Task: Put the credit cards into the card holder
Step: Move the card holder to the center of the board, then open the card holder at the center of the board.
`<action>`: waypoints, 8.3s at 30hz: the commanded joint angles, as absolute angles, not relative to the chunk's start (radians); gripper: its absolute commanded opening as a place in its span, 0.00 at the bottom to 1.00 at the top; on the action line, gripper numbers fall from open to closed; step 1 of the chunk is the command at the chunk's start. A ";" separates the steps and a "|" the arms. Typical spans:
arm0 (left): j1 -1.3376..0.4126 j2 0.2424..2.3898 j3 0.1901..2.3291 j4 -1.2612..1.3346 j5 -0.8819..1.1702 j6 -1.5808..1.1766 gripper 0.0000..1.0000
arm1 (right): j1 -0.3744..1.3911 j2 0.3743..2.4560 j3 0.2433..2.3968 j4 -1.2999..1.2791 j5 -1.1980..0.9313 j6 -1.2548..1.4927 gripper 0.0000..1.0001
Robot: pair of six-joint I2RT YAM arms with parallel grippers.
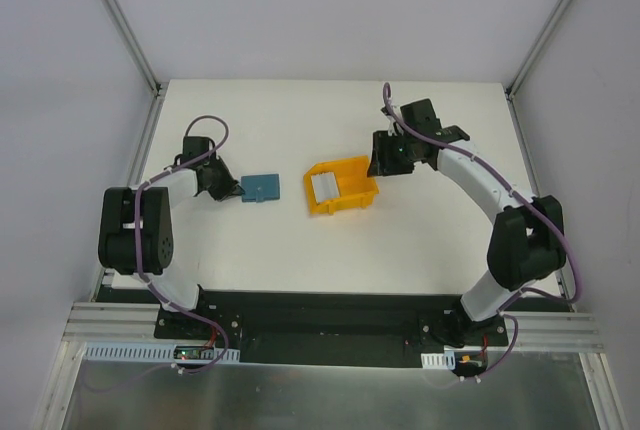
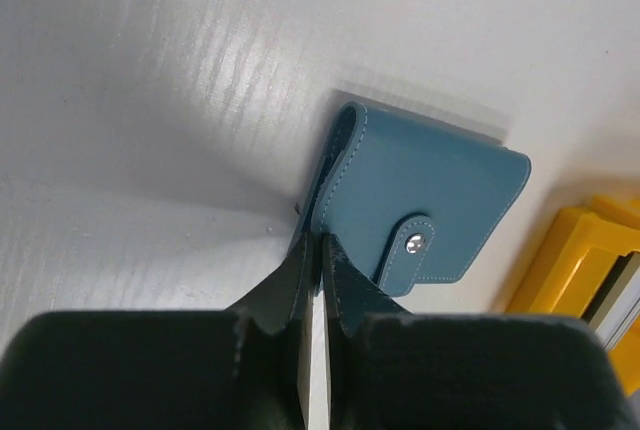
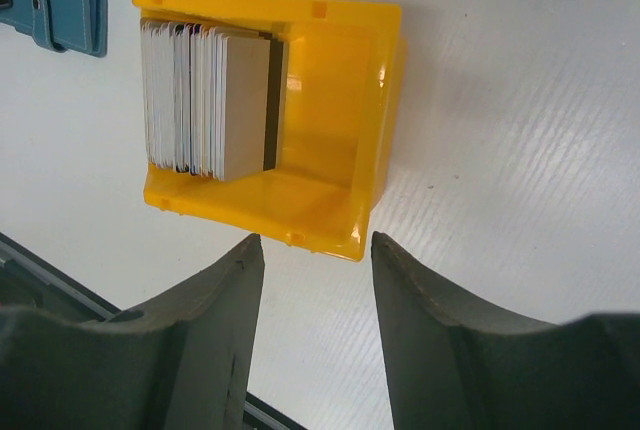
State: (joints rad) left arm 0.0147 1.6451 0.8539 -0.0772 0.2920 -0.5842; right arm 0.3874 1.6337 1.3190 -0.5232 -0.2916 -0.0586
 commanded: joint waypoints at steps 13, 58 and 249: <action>-0.144 1.206 0.450 -0.095 0.328 -0.787 0.00 | 0.388 1.407 1.080 -0.393 -0.417 0.100 0.49; -0.495 1.295 0.506 0.104 0.523 -0.489 0.85 | 0.928 1.387 0.492 0.343 -0.284 0.831 0.46; -0.719 1.160 0.377 0.029 0.147 -0.907 0.00 | 0.834 1.387 0.600 0.057 -0.284 0.644 0.62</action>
State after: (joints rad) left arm -0.7040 1.1992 0.3996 0.0761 0.2581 -0.8646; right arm 0.8139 1.3163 0.5774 -0.0357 -0.3027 0.5457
